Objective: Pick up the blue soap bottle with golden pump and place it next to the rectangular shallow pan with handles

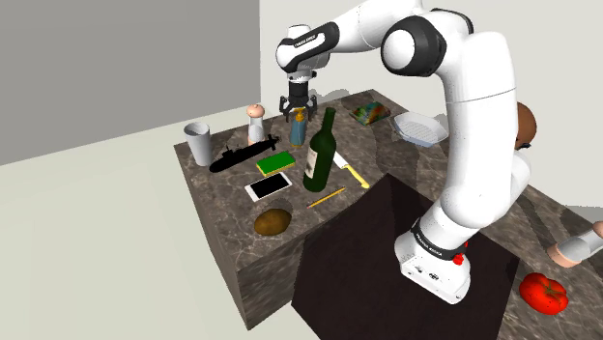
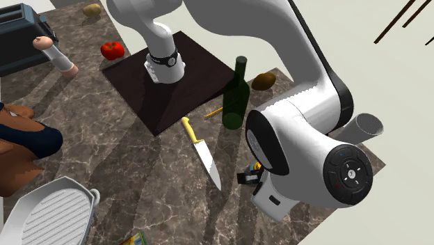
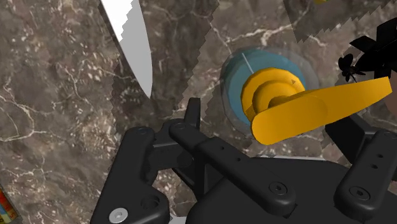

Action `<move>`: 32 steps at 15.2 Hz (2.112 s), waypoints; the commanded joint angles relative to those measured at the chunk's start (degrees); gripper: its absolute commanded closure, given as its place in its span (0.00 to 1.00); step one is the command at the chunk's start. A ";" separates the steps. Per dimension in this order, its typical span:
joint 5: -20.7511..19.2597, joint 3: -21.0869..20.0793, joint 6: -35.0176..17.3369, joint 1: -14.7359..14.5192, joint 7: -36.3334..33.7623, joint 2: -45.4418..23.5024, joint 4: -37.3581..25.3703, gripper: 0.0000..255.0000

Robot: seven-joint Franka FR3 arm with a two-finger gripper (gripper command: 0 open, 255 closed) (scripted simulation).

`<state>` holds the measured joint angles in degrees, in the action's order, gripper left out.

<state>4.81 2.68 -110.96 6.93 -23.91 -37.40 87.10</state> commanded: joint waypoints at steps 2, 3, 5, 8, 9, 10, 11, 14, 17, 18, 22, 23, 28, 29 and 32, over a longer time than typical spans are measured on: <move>0.00 0.00 -0.01 0.00 0.00 0.00 0.01 0.00; 0.00 0.00 -0.01 0.00 0.00 0.00 0.01 1.00; 0.00 0.00 -0.01 0.00 0.00 0.02 0.03 1.00; 0.00 0.00 -0.01 0.00 0.00 0.02 0.03 1.00; 0.00 0.00 -0.01 0.00 0.00 0.02 0.03 1.00; 0.00 0.00 -0.01 0.00 0.00 0.02 0.04 1.00; 0.00 0.00 -0.02 0.00 0.00 0.03 0.04 1.00; -0.05 0.03 1.07 -0.01 -0.07 0.80 -0.27 1.00; -0.14 0.07 2.75 -0.02 -0.18 1.93 -0.83 1.00; -0.16 0.08 3.34 -0.02 -0.22 2.27 -1.08 1.00; -0.26 0.13 5.69 -0.03 -0.37 3.60 -2.12 1.00; -0.28 0.14 6.30 -0.03 -0.40 3.90 -2.41 1.00; -0.39 0.19 9.39 -0.02 -0.59 5.28 -4.14 1.00; -0.41 0.20 10.03 -0.02 -0.62 5.53 -4.53 1.00; -0.47 0.22 11.97 0.00 -0.74 6.21 -5.78 1.00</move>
<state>4.35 2.92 -99.64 6.99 -24.52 -31.39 81.74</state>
